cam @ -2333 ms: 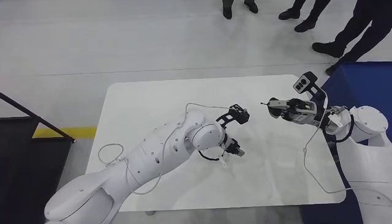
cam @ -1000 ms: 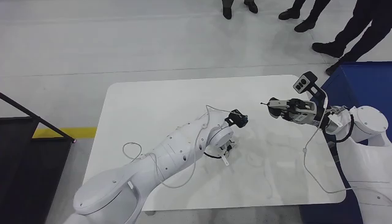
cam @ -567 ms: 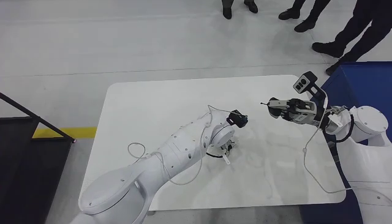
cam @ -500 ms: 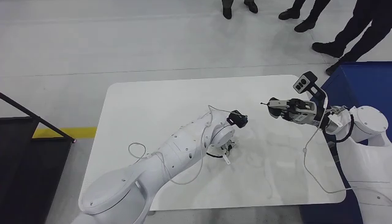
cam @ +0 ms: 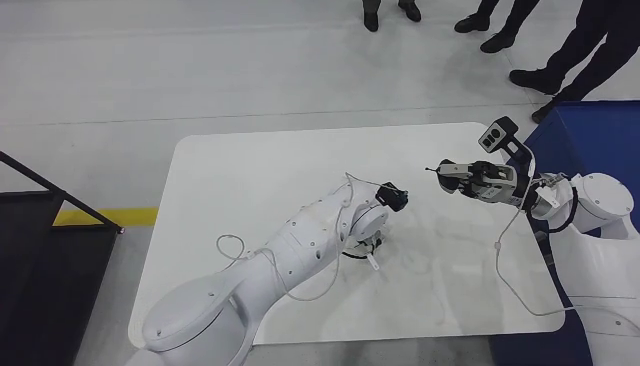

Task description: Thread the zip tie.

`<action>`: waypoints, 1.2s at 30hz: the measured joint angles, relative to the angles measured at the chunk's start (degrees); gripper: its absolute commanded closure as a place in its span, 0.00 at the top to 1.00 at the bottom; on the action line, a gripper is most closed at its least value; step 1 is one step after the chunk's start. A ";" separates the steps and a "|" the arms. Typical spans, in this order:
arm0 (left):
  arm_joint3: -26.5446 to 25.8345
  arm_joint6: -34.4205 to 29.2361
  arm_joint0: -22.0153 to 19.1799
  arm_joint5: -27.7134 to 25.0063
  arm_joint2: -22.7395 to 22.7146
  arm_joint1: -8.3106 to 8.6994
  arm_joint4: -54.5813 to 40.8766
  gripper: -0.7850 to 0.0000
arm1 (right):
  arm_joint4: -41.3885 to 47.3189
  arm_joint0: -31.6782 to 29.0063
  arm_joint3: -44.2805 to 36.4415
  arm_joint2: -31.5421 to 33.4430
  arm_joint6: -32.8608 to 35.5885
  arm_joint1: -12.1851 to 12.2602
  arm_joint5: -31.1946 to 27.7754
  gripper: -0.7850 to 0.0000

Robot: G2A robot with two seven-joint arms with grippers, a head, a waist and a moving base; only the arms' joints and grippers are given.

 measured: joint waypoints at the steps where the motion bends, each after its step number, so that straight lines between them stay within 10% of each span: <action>1: -0.45 -0.33 -0.07 0.14 -0.14 -0.09 0.17 0.00 | 0.00 0.00 0.00 0.00 0.00 0.00 0.00 0.00; 9: -8.50 -3.12 0.08 2.59 -2.41 0.89 2.41 0.00 | 0.00 0.00 0.00 0.00 0.00 0.00 0.00 0.00; 18: -24.35 -2.17 6.02 7.28 -12.53 7.61 11.30 0.00 | 0.00 0.00 0.00 0.00 0.00 0.00 0.00 0.00; 24: -24.89 -1.69 6.72 5.31 -13.18 8.01 11.03 0.00 | 0.04 -0.03 -0.02 0.04 -0.04 0.00 0.04 0.00; 36: -42.04 34.74 22.73 -1.43 -29.14 11.92 9.14 0.00 | 3.87 2.02 3.49 4.85 3.08 1.74 10.64 0.00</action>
